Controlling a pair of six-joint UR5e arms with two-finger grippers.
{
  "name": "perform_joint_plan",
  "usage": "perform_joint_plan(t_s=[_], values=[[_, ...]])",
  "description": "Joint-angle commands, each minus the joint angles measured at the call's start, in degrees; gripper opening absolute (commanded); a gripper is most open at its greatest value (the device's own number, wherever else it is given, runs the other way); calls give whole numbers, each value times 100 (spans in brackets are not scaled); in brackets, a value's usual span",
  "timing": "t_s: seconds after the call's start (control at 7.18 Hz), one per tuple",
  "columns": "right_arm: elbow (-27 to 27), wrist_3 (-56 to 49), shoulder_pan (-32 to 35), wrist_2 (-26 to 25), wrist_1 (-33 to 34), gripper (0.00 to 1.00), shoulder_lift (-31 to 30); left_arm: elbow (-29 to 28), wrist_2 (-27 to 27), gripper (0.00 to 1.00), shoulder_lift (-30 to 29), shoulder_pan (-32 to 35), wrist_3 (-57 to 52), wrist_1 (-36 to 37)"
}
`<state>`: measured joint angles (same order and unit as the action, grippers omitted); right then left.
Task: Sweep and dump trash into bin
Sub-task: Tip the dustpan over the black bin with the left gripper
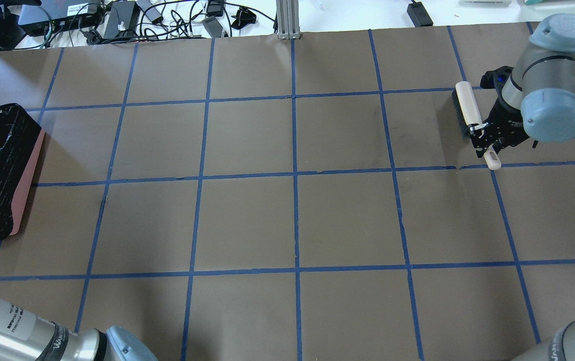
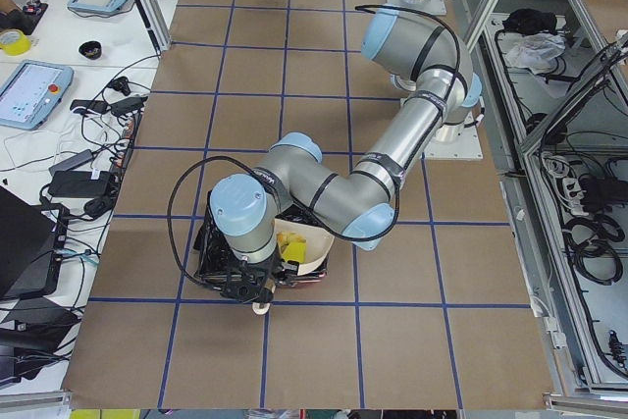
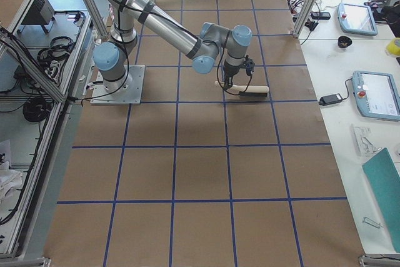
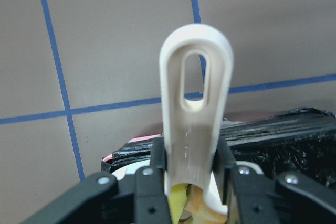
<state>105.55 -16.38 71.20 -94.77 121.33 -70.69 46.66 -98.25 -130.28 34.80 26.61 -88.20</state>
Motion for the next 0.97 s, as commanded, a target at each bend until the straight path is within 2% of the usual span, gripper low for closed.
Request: perform_joint_plan(t_s=[0.0, 0.28, 0.42, 0.56, 0.7, 0.84], values=[[151, -433, -10, -85, 234, 19, -49, -42, -80, 0, 11, -8, 256, 110], [159, -488, -10, -111, 173, 19, -50, -51, -45, 0, -33, 9, 336, 399], [159, -497, -10, -146, 198, 25, -58, -95, -45, 0, -59, 18, 415, 513], [159, -454, -10, -129, 207, 34, -59, -104, -54, 0, -103, 35, 476, 810], [151, -410, -19, -129, 225, 33, -67, -130, -115, 0, -112, 105, 494, 900], [151, -409, -19, -129, 303, 33, -67, -122, -437, 0, -103, 210, 512, 1093]])
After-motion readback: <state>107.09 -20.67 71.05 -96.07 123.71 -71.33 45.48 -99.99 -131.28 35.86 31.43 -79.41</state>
